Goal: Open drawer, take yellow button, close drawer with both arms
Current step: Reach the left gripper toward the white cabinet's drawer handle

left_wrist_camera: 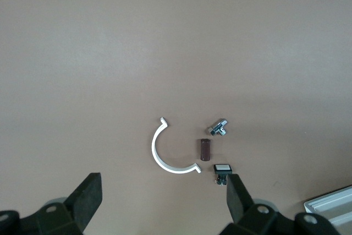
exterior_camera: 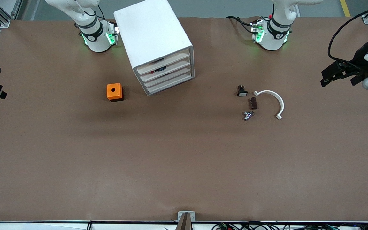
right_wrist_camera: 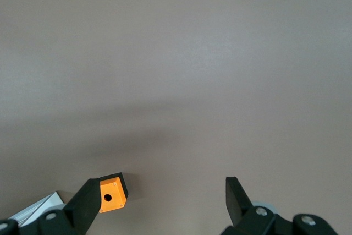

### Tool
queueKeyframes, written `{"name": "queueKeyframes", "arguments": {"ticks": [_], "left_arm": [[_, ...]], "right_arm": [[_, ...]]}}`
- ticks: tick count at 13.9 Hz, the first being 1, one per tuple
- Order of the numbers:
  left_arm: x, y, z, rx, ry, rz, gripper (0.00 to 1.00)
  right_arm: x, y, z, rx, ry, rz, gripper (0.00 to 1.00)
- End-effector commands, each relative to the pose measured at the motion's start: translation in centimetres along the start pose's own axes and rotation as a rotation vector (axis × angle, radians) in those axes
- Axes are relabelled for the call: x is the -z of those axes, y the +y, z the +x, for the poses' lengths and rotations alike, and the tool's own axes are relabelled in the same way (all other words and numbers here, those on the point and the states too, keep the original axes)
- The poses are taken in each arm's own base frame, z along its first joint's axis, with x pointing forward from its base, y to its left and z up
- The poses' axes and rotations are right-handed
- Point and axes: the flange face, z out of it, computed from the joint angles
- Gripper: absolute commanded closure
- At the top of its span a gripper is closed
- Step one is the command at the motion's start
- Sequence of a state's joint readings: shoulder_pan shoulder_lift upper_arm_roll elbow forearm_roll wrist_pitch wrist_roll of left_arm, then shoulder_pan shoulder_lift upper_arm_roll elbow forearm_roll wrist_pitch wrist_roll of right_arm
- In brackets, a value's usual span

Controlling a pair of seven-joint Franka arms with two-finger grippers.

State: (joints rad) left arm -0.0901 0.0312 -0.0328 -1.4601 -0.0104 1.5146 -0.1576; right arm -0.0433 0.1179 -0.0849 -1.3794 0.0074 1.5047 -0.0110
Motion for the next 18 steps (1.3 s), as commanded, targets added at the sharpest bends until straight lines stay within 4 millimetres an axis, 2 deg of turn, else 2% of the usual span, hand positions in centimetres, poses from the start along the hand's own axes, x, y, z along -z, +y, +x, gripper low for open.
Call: {"name": "queueKeyframes", "arguments": {"ticks": [1,6,7,8,11,12,15,17,18], "left_arm": [[0.2,-0.1,0.0,0.002,-0.007,0.019,0.0],[-0.8,0.2,0.4,-0.009,-0.025,0.02,0.0],[-1.8,0.5,0.8,-0.011,-0.048,0.009,0.0],[-3.5,0.7,0.8,-0.029,-0.105,0.012,0.0],[-10.2,2.5,2.5,-0.109,-0.249,-0.093,0.0],[-12.4,3.7,2.8,-0.128,-0.292,-0.112,0.0],[-18.1,10.5,2.1,-0.243,-0.438,-0.207,0.0],[-21.2,14.5,1.6,-0.287,-0.514,-0.31,0.0],[-21.9,16.1,1.3,-0.303,-0.532,-0.373,0.0]], "right_arm": [[0.1,0.0,-0.4,0.0,-0.03,-0.011,0.0],[0.1,-0.1,-0.4,0.001,-0.031,-0.011,0.0],[0.1,0.1,-0.4,-0.002,-0.031,-0.012,0.0],[0.0,0.0,-0.4,0.001,-0.032,-0.013,0.0],[0.1,0.0,-0.4,-0.001,-0.031,-0.013,0.0],[0.0,0.1,-0.4,-0.002,-0.032,-0.013,0.0],[0.1,0.1,-0.4,-0.002,-0.031,-0.013,0.0],[0.1,-0.1,-0.4,-0.001,-0.031,-0.013,0.0],[0.1,-0.1,-0.4,0.0,-0.029,-0.011,0.0]]}}
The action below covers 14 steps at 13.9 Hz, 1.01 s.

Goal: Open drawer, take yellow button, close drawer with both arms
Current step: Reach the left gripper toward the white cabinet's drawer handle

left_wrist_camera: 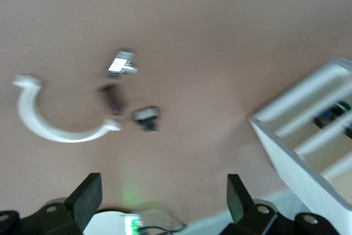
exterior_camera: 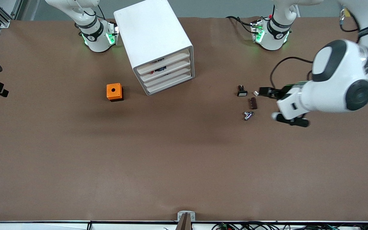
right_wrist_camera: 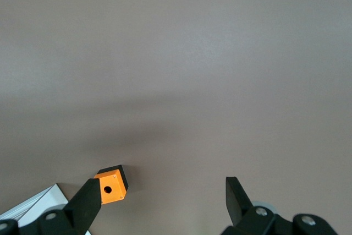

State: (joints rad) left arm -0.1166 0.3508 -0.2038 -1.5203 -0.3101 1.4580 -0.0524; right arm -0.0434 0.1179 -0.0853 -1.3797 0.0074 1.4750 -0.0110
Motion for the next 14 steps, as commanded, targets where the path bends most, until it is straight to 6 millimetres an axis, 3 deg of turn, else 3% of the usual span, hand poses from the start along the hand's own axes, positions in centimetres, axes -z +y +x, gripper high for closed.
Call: {"name": "queueKeyframes", "arguments": {"ticks": [1,8,12,14], "left_arm": [[-2.2,3.0,1.4,-0.083,-0.048,-0.129,0.0],[-11.4,14.2,3.9,-0.264,-0.131,-0.377,0.0],[-15.7,16.8,5.4,-0.42,-0.111,-0.475,0.0],[-17.0,17.0,5.9,-0.469,-0.109,-0.54,0.0]], "right_arm": [[0.4,-0.2,-0.1,0.001,0.001,-0.012,0.0],[0.4,-0.4,-0.1,-0.004,0.003,-0.018,0.0],[0.2,-2.6,0.1,-0.104,0.007,-0.014,0.0],[-0.1,-5.0,0.0,-0.104,0.002,-0.029,0.0]]}}
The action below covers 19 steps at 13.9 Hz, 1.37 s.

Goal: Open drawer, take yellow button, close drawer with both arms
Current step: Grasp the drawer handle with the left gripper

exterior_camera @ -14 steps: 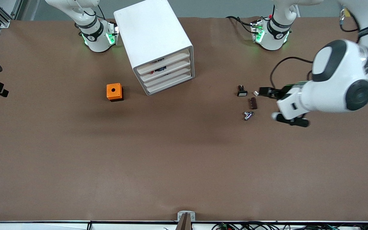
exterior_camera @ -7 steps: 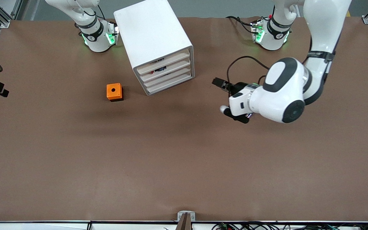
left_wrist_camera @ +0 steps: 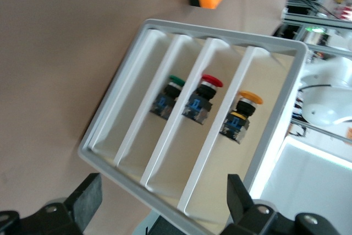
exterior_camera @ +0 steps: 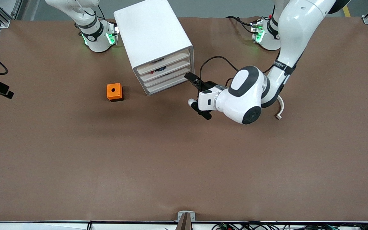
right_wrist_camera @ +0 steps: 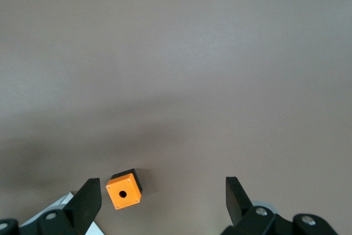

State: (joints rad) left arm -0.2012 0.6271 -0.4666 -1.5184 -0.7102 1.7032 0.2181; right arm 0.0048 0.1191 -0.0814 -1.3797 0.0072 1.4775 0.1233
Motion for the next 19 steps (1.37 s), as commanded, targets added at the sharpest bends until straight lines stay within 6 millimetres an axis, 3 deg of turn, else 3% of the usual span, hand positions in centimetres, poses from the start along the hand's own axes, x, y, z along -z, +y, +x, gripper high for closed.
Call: {"name": "queueKeyframes", "arguments": {"ticks": [1,3,5,9,11,19], "left_arm": [[-1.0,-0.1,0.8,-0.075,0.025,-0.071,0.0],[-3.1,0.4,1.3,-0.117,0.051,-0.106,0.0],[-5.4,0.8,1.8,-0.185,0.042,-0.131,0.2],[-8.9,1.2,2.1,-0.24,0.021,-0.211,0.24],[-10.3,1.6,2.0,-0.249,0.015,-0.239,0.3],[-14.0,-0.7,0.2,-0.275,-0.009,-0.305,0.41]], "right_arm": [[-0.5,-3.3,-0.4,-0.031,-0.015,-0.034,0.0],[-0.6,-4.9,-0.8,-0.083,-0.017,-0.034,0.0],[-0.6,-7.0,-1.3,-0.12,-0.015,-0.035,0.0],[-0.8,-11.7,-2.7,-0.292,-0.016,-0.036,0.0],[-0.8,-12.9,-3.4,-0.377,-0.027,-0.048,0.0],[-2.2,-13.5,-3.5,-0.432,-0.07,-0.082,0.0]]}}
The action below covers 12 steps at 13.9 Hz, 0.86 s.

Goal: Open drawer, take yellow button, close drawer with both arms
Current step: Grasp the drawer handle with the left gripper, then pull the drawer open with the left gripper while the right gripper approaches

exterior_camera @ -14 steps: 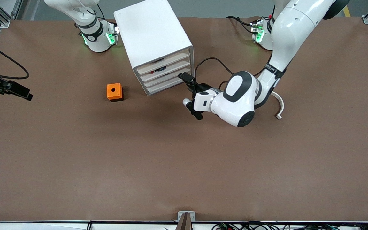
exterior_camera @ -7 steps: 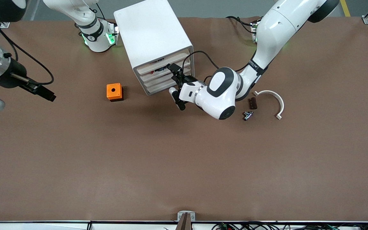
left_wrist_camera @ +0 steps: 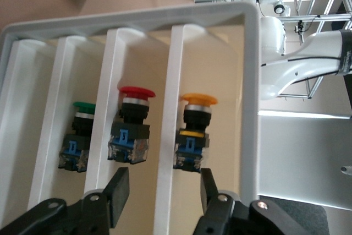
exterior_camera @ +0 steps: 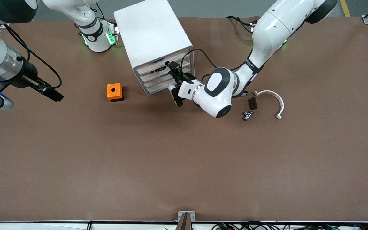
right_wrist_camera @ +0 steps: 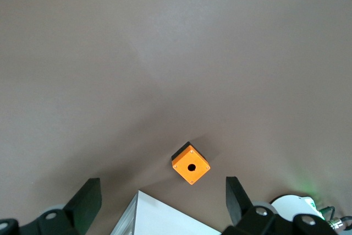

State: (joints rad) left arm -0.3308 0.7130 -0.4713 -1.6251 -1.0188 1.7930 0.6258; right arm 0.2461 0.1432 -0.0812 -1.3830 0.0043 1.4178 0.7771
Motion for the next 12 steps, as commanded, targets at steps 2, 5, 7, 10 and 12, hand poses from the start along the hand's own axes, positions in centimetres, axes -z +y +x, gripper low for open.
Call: {"name": "queueKeyframes", "arguments": {"ticks": [2,5,7,10,12], "left_arm": [[-1.1,-0.8,-1.4,-0.009,0.005,-0.021,0.43],[-1.6,-0.5,-1.4,0.001,0.017,-0.049,0.47],[-2.5,-0.1,-1.4,0.005,0.014,-0.072,0.52],[-2.8,-0.1,-1.6,0.008,0.012,-0.078,0.66],[-2.7,-0.1,-1.5,0.007,0.013,-0.08,0.68]], "right_arm": [[-0.3,0.3,0.1,-0.028,-0.001,-0.029,0.0],[-0.5,0.2,-0.2,-0.032,-0.017,-0.04,0.0],[-0.6,-0.1,-0.4,-0.09,-0.023,-0.035,0.0],[-1.2,-1.8,-2.2,-0.205,-0.056,-0.029,0.0],[-1.4,-2.2,-2.7,-0.246,-0.083,-0.016,0.0]]}}
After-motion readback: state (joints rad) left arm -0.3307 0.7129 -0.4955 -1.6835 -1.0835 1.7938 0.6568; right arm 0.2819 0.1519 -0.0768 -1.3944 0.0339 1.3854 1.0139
